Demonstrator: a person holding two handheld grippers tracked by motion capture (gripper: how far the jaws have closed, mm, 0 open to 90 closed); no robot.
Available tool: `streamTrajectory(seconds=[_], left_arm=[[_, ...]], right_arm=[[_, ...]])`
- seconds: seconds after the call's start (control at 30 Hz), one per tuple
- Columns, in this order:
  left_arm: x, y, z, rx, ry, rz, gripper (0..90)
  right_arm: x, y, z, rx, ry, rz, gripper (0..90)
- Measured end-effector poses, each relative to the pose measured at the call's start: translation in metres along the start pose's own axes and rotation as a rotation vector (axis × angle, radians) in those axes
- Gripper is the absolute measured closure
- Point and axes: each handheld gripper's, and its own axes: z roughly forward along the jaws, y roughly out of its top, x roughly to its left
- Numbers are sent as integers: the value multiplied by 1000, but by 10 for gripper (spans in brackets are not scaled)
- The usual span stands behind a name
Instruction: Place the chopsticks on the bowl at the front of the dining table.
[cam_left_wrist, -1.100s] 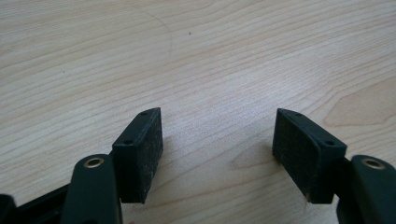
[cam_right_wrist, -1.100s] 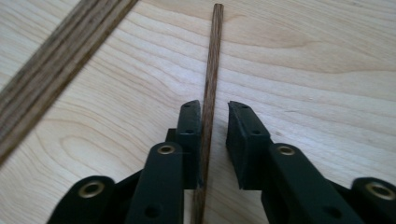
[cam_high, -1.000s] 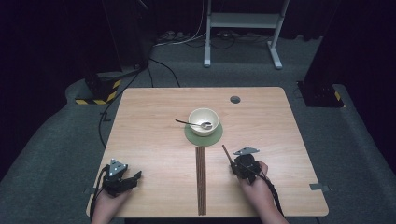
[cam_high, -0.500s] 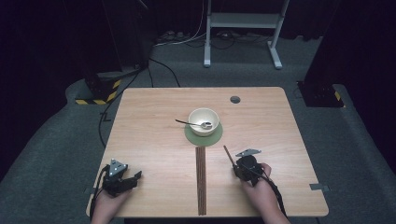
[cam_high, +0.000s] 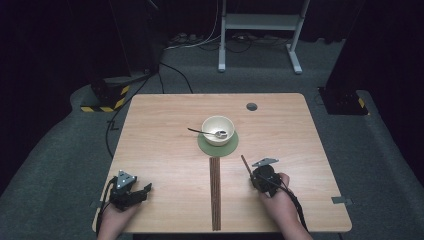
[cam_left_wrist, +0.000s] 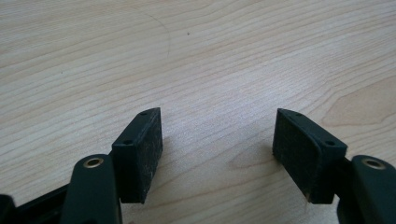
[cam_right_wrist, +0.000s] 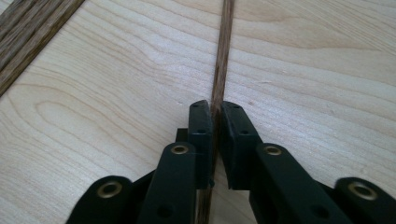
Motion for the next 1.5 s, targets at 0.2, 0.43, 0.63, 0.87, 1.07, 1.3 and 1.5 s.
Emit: streamTrajectory(seconds=[0.2,0.43,0.63,0.87,1.07,1.3,1.5], left_arm=[[-1,0,0,-4,-3,-17,332],[0,0,0,2,-1,-2,333],[0,1,1,-1,-7,-8,333],[0,1,1,-1,-8,-10,333],[0,1,0,3,-10,-10,333],[0,1,1,2,-12,-10,333],[0,1,1,-4,-16,-11,333]], right_arm=[[-5,2,1,7,25,27,840],[-13,12,-20,-52,13,32,840],[-12,31,-41,-126,14,2,840],[-1,56,-44,-171,47,-28,840],[11,83,-36,-190,50,-60,841],[20,108,-19,-196,54,-52,841],[23,128,-11,-197,46,-59,841]])
